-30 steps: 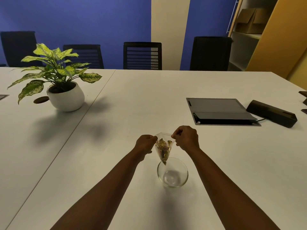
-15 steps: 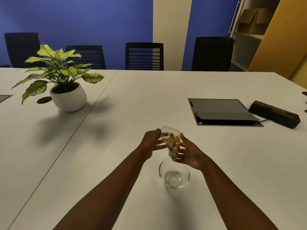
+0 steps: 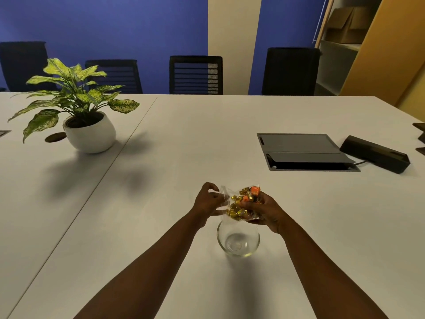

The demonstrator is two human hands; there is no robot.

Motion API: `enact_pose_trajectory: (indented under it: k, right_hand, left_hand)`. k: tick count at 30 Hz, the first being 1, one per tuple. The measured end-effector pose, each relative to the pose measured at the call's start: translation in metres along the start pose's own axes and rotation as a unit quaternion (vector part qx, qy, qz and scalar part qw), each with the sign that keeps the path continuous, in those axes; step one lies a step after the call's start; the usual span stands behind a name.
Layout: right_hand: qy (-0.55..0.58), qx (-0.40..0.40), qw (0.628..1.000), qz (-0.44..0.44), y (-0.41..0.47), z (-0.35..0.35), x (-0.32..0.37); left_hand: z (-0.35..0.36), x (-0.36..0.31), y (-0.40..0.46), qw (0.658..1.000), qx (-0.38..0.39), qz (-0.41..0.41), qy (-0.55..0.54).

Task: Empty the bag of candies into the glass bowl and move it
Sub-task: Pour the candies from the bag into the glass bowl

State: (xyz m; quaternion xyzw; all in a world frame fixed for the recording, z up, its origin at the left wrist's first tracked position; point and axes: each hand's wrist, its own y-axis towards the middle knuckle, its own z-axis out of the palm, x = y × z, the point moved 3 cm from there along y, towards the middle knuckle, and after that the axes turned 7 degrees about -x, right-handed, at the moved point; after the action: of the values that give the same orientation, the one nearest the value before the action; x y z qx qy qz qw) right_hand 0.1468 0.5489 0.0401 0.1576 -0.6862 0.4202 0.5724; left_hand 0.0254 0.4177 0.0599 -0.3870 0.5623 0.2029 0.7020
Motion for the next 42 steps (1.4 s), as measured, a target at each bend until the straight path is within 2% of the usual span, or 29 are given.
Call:
enact_pose_trajectory:
  k: [3, 7, 15, 20, 27, 42]
  right_hand:
    - [-0.044, -0.003, 0.999, -0.025, -0.001, -0.002, 0.0]
    - [-0.111, 0.007, 0.992, -0.053, -0.002, -0.005, 0.0]
    - [-0.248, 0.015, 0.965, -0.081, 0.0, -0.007, -0.006]
    - [-0.272, 0.025, 0.958, -0.09, 0.001, -0.007, -0.002]
    - [-0.278, 0.025, 0.957, -0.079, 0.0, -0.007, 0.004]
    - [-0.293, 0.032, 0.952, -0.084, 0.003, -0.002, 0.016]
  left_hand:
    - [-0.002, 0.007, 0.001, 0.998, 0.039, 0.005, 0.04]
    - [-0.003, 0.014, 0.0, 0.987, 0.064, 0.006, 0.149]
    - [-0.004, 0.03, -0.001, 0.974, 0.085, -0.113, 0.176]
    - [-0.003, 0.035, 0.001, 0.965, 0.084, -0.127, 0.213]
    - [-0.005, 0.04, 0.001, 0.955, 0.054, -0.074, 0.281]
    - [-0.002, 0.038, -0.001, 0.951, 0.063, -0.062, 0.297]
